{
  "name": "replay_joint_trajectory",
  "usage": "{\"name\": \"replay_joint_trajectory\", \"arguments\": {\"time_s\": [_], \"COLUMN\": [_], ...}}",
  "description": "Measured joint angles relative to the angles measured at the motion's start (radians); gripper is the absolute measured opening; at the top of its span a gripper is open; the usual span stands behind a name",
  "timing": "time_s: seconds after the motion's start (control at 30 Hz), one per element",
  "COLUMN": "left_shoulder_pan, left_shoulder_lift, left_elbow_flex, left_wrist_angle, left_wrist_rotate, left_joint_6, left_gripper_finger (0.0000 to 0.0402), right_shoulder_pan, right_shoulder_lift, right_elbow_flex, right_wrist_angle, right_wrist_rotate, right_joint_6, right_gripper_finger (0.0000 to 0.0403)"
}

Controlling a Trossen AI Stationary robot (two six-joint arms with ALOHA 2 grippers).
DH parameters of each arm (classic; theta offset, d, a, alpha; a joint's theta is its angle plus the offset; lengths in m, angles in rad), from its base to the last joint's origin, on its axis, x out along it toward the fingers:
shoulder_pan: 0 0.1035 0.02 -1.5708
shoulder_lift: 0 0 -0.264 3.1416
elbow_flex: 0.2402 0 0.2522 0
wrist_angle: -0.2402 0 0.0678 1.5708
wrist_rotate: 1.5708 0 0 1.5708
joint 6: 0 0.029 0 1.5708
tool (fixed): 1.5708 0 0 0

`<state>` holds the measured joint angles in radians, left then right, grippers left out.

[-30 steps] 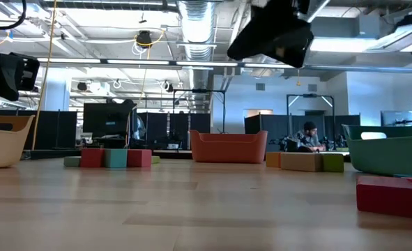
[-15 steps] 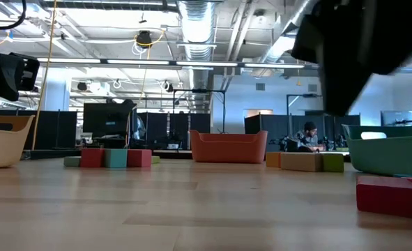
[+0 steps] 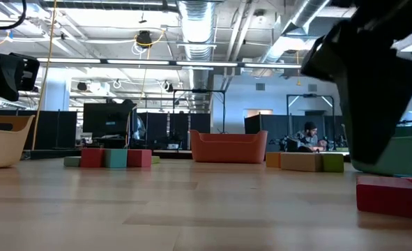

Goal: Sort blocks by size
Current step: Put the medium red block into the green bin

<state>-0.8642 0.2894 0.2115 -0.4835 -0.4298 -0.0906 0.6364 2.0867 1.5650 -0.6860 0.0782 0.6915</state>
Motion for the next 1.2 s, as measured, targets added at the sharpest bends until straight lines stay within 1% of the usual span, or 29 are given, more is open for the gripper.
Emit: {"name": "replay_joint_trajectory", "arguments": {"time_s": [0.17, 0.33, 0.43, 0.6, 0.73, 0.87, 1.0, 1.2], "left_shoulder_pan": [0.000, 0.000, 0.000, 0.000, 0.000, 0.000, 0.000, 0.000], "left_shoulder_lift": [0.000, 0.000, 0.000, 0.000, 0.000, 0.000, 0.000, 0.000], "left_elbow_flex": [0.000, 0.000, 0.000, 0.000, 0.000, 0.000, 0.000, 0.000], "left_wrist_angle": [0.000, 0.000, 0.000, 0.000, 0.000, 0.000, 0.000, 0.000], "left_wrist_rotate": [0.000, 0.000, 0.000, 0.000, 0.000, 0.000, 0.000, 0.000], "left_joint_6": [0.000, 0.000, 0.000, 0.000, 0.000, 0.000, 0.000, 0.000], "left_gripper_finger": [0.0301, 0.0301, 0.0301, 0.0301, 0.0301, 0.0301, 0.0301, 0.0301], "right_shoulder_pan": [0.003, 0.001, -0.009, -0.039, -0.080, -0.129, -0.166, -0.177], "right_shoulder_lift": [0.020, 0.027, 0.027, 0.027, 0.028, 0.029, 0.023, 0.019], "right_elbow_flex": [0.000, 0.002, 0.002, 0.001, 0.000, -0.001, 0.000, 0.087], "right_wrist_angle": [-0.044, -0.147, -0.177, -0.181, -0.184, -0.183, -0.146, -0.149], "right_wrist_rotate": [0.014, 0.013, 0.016, 0.044, 0.107, 0.112, 0.113, 0.134], "right_joint_6": [-0.063, -0.067, -0.072, -0.117, -0.124, -0.107, -0.091, -0.184], "right_gripper_finger": [0.0236, 0.0226, 0.0218, 0.0207, 0.0199, 0.0190, 0.0183, 0.0182]}}
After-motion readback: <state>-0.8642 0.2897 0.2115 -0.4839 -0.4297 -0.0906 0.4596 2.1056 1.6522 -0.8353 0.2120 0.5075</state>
